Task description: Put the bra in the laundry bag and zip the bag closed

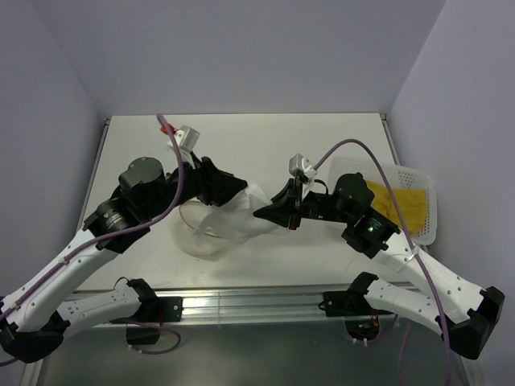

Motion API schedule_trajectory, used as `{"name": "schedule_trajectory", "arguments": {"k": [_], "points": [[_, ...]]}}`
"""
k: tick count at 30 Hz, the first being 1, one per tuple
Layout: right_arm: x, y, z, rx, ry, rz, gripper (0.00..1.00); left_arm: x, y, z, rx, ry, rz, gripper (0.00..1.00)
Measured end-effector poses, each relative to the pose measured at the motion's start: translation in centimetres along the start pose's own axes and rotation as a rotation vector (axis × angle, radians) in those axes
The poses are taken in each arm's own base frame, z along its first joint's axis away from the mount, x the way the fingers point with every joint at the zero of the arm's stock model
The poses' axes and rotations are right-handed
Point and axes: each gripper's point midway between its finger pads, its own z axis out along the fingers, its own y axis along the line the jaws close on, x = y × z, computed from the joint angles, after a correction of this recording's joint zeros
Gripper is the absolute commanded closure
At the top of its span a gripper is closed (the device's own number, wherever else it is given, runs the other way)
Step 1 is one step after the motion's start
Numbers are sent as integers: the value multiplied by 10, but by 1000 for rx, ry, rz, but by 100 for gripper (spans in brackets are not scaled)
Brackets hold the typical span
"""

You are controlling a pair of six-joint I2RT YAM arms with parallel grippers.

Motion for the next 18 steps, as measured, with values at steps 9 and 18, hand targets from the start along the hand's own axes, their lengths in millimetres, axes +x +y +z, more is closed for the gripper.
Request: {"name": "schedule_trajectory", "arguments": {"k": [9,18], "points": [[-7,-36,-14,131,-36,84,100,10,109,-82,-533,-283,-85,36],[1,-57,-8,154,-43,176,100,124,207,-100,-892,-124,-175,37]]}}
